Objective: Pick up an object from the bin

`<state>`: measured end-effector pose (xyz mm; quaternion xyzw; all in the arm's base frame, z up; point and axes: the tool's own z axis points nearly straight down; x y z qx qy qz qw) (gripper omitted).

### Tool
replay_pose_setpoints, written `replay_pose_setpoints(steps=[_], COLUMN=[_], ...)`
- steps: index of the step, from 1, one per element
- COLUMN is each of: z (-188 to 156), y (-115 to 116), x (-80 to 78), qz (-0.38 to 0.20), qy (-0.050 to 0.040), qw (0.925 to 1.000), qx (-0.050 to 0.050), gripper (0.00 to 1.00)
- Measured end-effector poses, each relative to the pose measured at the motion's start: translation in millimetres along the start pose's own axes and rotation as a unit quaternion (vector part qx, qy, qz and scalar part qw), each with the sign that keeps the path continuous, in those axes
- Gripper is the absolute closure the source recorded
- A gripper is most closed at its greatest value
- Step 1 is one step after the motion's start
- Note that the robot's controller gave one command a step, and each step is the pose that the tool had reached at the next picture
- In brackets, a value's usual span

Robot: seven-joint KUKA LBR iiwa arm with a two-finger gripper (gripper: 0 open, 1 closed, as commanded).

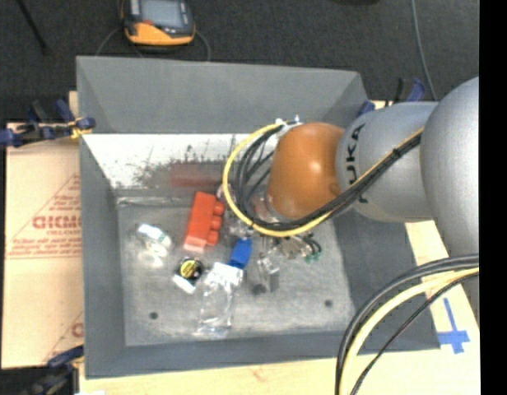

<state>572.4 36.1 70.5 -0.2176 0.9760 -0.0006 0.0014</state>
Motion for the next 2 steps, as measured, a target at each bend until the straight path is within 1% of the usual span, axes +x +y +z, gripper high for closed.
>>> replay_pose_setpoints(steps=[1,2], z=[-1,-140], y=[0,-36], x=[-0.7,-10.7], qz=[0.001,-0.001], qy=[-0.0011,-0.0045], qw=[1.0,1.0], qx=[0.0,0.003], gripper=[1.0,1.0])
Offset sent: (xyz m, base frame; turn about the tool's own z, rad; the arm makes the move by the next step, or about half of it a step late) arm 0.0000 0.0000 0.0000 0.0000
